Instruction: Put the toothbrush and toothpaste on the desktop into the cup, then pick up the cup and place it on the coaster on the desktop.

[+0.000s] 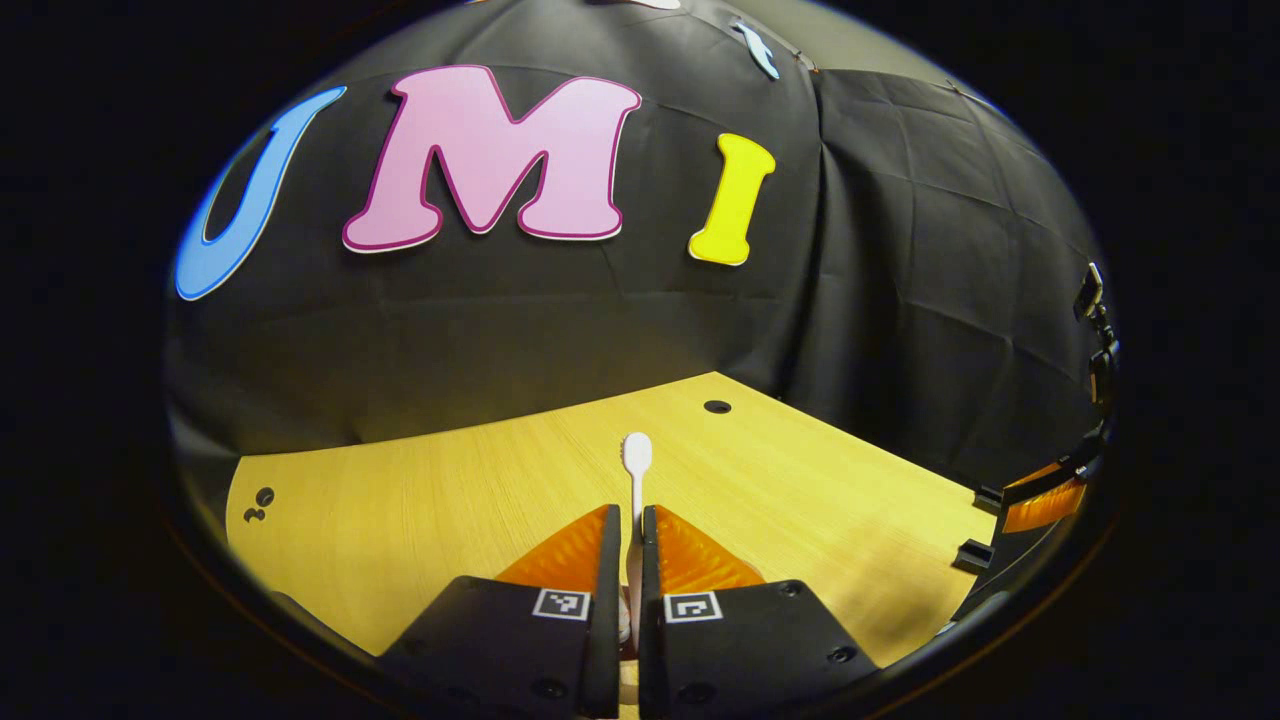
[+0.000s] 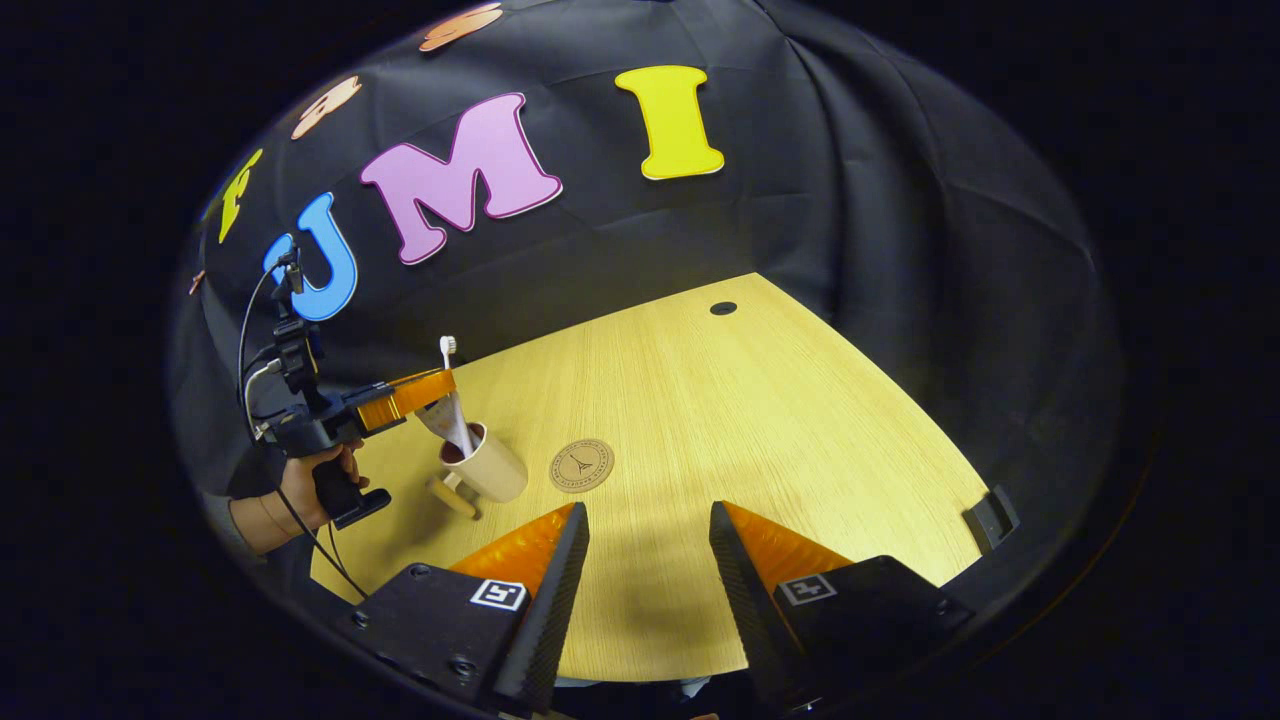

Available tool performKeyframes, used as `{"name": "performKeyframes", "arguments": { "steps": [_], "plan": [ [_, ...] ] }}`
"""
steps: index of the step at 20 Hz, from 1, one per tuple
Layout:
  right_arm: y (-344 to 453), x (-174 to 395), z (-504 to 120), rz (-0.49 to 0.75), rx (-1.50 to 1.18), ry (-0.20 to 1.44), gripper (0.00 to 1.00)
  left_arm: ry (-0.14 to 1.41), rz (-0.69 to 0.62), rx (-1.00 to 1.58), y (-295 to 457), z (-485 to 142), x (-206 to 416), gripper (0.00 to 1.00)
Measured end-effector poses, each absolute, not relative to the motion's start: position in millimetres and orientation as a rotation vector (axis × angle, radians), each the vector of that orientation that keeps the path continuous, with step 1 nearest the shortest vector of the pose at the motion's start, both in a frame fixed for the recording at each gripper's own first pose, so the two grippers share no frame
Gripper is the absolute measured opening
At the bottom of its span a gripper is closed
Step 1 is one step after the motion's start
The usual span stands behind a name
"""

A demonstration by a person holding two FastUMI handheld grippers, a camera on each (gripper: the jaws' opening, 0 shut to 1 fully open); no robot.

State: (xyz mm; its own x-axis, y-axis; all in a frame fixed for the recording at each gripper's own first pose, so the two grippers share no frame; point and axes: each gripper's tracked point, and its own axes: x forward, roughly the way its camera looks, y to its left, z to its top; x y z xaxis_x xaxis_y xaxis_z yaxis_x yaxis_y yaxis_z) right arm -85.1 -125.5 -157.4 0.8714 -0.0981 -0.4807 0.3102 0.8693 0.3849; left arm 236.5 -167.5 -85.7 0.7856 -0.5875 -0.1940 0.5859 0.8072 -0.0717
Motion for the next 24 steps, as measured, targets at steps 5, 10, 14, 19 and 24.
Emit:
{"name": "performKeyframes", "arguments": {
  "steps": [5,10,14,19,24],
  "plan": [
    [-126.4,-92.5,-156.7,-0.209,0.470,0.462,0.76,0.217,-0.627,-0.002,-163.6,-83.4,226.8,0.20],
    [-129.1,-97.6,-153.6,-0.194,0.478,0.465,0.76,0.222,-0.602,0.002,-154.6,-74.5,213.2,0.23],
    [-129.5,-98.2,-153.8,-0.166,0.481,0.473,0.76,0.226,-0.618,-0.019,-150.8,-59.9,189.3,0.45],
    [-130.7,-92.4,-156.6,-0.127,0.478,0.483,0.76,0.300,-0.652,-0.021,-142.8,-63.8,161.9,0.85],
    [-135.5,-86.4,-158.3,-0.112,0.488,0.483,0.76,0.415,-0.617,0.032,-122.0,-97.5,149.3,0.97]
  ]
}}
